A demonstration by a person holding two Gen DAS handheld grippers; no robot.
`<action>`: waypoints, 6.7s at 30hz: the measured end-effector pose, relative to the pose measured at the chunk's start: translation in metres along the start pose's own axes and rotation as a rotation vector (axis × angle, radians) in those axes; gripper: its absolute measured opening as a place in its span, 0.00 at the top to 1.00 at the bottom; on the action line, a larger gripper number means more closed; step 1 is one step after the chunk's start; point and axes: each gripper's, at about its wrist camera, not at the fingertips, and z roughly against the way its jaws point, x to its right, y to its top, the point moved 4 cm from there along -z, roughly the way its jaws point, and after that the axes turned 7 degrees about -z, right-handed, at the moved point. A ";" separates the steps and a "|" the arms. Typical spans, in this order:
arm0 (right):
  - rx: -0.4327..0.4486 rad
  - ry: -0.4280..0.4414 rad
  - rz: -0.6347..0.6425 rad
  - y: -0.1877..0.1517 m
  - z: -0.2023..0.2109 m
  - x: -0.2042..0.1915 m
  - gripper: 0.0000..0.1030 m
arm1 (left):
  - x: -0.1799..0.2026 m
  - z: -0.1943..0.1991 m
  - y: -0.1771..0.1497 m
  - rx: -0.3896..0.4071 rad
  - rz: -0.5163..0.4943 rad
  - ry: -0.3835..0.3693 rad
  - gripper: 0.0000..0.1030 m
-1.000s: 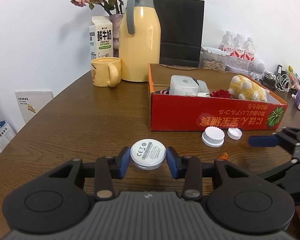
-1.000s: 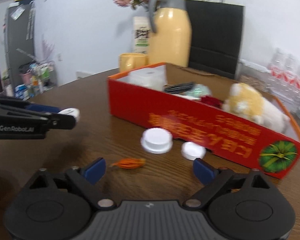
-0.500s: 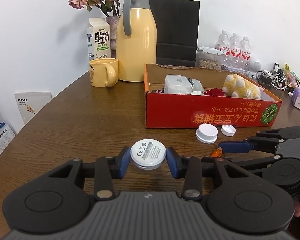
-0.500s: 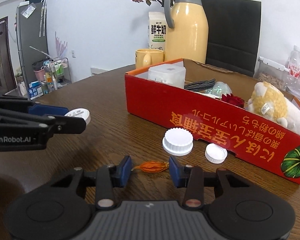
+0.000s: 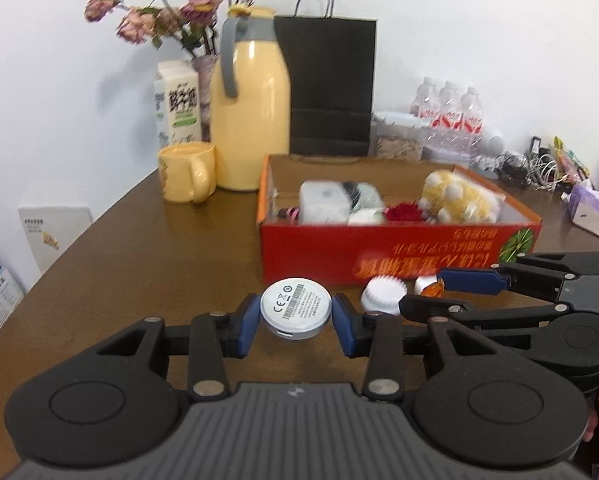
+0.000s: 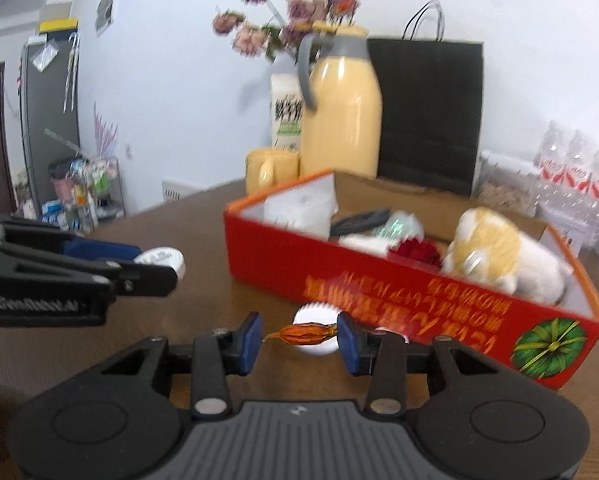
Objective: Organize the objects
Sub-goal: 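Carry the disc and orange item over the box and open both grippers, then move both open grippers back to the white caps beside the box, then grasp the large white cap with the left gripper while the right grasps the small cap, then carry both caps over the box and open both grippers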
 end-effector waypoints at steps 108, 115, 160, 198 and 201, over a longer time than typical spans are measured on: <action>-0.096 -0.294 -0.127 -0.024 0.002 0.072 0.00 | 0.022 -0.064 -0.004 -0.117 -0.048 -0.014 0.00; -0.128 -0.363 -0.220 -0.027 -0.001 0.096 0.00 | 0.048 -0.092 0.005 -0.150 -0.082 -0.020 0.00; -0.138 -0.332 -0.165 -0.029 -0.015 0.081 0.00 | 0.032 -0.084 0.009 -0.071 -0.003 -0.067 0.60; -0.049 -0.234 -0.179 -0.011 -0.035 0.032 1.00 | 0.003 -0.070 -0.002 -0.067 0.028 -0.039 0.60; -0.054 -0.226 -0.166 -0.014 -0.032 0.029 1.00 | 0.004 -0.069 -0.003 -0.067 0.023 -0.034 0.60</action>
